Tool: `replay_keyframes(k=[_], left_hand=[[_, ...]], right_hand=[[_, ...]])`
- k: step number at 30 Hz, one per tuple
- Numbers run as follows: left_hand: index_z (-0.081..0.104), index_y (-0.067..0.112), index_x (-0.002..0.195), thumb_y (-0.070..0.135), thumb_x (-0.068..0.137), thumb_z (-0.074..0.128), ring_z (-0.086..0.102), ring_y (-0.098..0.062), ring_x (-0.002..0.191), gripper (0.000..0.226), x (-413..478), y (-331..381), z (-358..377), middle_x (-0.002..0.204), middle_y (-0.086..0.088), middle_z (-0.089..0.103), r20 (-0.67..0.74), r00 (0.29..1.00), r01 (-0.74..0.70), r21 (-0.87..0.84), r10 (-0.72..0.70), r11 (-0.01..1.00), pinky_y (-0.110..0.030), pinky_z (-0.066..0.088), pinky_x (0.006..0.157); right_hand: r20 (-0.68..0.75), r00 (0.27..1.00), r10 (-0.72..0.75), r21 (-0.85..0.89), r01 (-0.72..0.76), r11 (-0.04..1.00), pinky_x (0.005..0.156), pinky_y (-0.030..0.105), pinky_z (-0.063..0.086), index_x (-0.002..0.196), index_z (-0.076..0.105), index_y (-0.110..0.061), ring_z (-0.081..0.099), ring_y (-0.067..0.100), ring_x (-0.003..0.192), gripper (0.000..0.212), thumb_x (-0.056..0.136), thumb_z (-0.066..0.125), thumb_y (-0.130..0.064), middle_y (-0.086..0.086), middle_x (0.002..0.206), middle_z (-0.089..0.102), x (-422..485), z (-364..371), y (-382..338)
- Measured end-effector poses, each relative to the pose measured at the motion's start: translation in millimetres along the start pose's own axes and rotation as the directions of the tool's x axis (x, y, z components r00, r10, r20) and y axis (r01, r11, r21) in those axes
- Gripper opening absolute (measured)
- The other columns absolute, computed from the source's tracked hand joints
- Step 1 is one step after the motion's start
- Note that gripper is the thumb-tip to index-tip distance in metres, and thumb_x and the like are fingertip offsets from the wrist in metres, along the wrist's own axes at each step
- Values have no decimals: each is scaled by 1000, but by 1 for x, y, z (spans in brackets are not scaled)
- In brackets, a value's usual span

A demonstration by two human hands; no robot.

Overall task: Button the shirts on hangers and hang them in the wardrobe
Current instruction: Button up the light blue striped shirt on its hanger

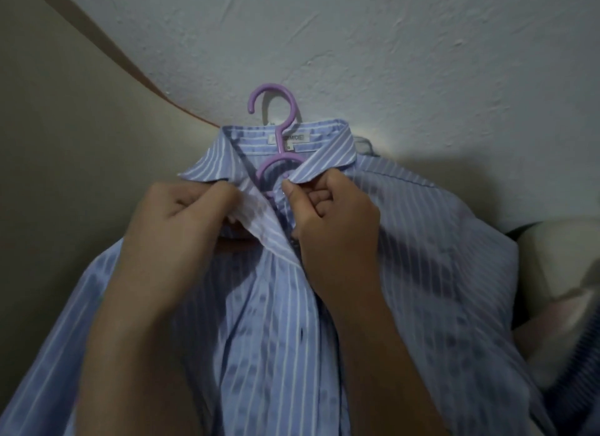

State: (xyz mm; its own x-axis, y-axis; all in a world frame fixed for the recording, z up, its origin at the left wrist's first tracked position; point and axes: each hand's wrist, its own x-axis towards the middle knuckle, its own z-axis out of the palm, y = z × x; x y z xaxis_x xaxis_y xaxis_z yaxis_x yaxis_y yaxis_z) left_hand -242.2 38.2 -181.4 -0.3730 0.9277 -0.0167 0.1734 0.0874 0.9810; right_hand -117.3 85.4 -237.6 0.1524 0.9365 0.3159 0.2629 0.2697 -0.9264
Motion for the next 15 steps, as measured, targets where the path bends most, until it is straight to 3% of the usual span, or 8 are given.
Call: replay_keyframes(k=[3, 6, 8, 10, 12, 15], left_hand=[[79, 22, 63, 3, 90, 68, 74, -19, 67, 35, 1, -2, -9, 64, -5, 73, -29, 999, -30, 47, 31, 998, -40, 64, 71], [80, 34, 71, 15, 77, 85, 76, -21, 71, 21, 2, -7, -17, 68, 3, 76, -72, 996, -38, 174, 51, 984, -46, 62, 83], [80, 27, 72, 19, 68, 91, 76, -29, 76, 14, 2, -8, -21, 67, -2, 75, -70, 997, 1, 204, 13, 979, -53, 61, 84], [79, 12, 72, 17, 64, 92, 76, -32, 79, 16, 1, -7, -20, 70, -10, 75, -19, 999, 32, 176, -29, 984, -50, 63, 82], [77, 6, 73, 13, 66, 91, 75, -28, 74, 17, 0, -6, -17, 74, -19, 73, 4, 999, 38, 132, -39, 991, -40, 65, 74], [74, 6, 72, 10, 71, 88, 68, -23, 64, 15, 3, -7, -12, 73, -23, 69, -10, 1000, 12, 130, -11, 991, -44, 63, 70]], right_hand=[[2, 1000, 4, -1, -4, 1000, 59, 27, 46, 65, 53, -19, 54, 8, 53, 31, 88, 73, -21, -9, 56, 53, 1, 0, -1], [2, 1000, -7, -16, 7, 1000, 58, 21, 39, 62, 47, -24, 47, 5, 51, 36, 88, 73, -22, -12, 54, 48, 2, -2, -2], [10, 999, -37, -52, 38, 998, 58, 17, 37, 63, 47, -23, 47, 5, 53, 36, 88, 73, -22, -11, 56, 50, 1, -3, -4], [2, 998, -67, -87, 67, 994, 57, 14, 37, 64, 48, -21, 50, 5, 55, 34, 88, 73, -23, -10, 58, 53, 1, -4, -6], [-10, 995, -101, -123, 99, 987, 59, 20, 40, 66, 50, -19, 55, 10, 59, 32, 87, 73, -24, -7, 61, 57, 0, -5, -8], [-15, 989, -144, -145, 141, 979, 63, 30, 45, 68, 54, -18, 60, 16, 62, 28, 87, 72, -25, -2, 64, 61, 1, -5, -9]])
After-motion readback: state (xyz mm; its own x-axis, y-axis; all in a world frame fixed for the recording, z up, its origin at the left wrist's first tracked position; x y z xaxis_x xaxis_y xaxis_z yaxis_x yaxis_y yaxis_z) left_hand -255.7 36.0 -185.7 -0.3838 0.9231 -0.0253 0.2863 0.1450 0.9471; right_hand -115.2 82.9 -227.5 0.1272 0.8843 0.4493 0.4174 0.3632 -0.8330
